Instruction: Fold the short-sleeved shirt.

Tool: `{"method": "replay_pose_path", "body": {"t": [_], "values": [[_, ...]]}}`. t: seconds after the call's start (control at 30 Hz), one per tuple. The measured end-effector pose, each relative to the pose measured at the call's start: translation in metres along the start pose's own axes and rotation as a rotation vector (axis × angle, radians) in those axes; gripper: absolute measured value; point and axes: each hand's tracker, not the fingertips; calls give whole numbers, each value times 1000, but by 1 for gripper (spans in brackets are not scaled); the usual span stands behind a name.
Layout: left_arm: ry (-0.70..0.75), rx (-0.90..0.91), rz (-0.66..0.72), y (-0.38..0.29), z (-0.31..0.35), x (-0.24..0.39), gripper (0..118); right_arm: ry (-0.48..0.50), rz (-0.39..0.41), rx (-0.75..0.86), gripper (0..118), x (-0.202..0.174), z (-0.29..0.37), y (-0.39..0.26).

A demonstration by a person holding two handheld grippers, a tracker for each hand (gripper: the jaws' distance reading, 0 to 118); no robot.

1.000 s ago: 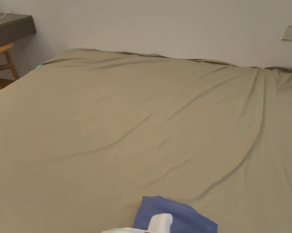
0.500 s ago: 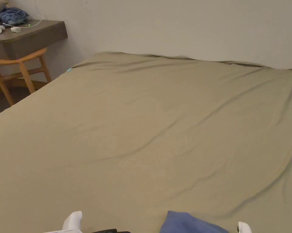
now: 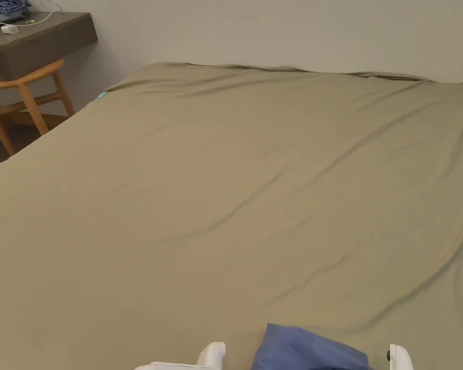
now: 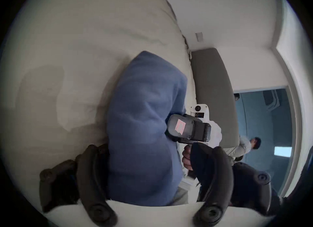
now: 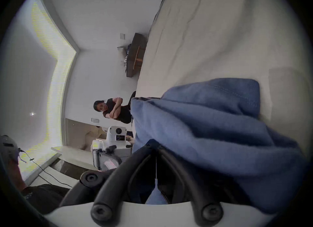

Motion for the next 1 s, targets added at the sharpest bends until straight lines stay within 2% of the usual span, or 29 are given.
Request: {"method": "replay_pose_path", "body": {"t": [0.07,0.1,0.13,0.17,0.2,0.33,0.5,0.67,0.8,0.93,1.0], "values": [[79,57,65,-4,8,-13,43,8,-12,15,3,1,3,-1],[42,64,117,-9,12,-21,43,0,-14,23,3,0,4,-1],[-77,77,174,-14,14,-29,41,-6,-13,23,3,-1,5,-1],[-101,109,182,-18,17,-31,39,-7,-9,25,3,-4,7,-2],[-61,114,159,-21,19,-28,38,-28,6,35,3,-7,11,-2],[-130,203,179,-18,40,-36,36,-77,48,85,4,-26,29,-3],[-100,359,142,3,118,-34,36,-78,109,194,4,-57,60,-2],[57,502,69,44,229,-51,36,-79,151,270,4,-86,77,-4],[257,567,36,83,317,-68,36,-102,184,277,4,-100,78,-7],[390,590,41,112,379,-81,36,-150,210,254,4,-107,71,-13],[453,522,94,126,402,-101,36,-173,206,238,4,-108,66,-16]]}}
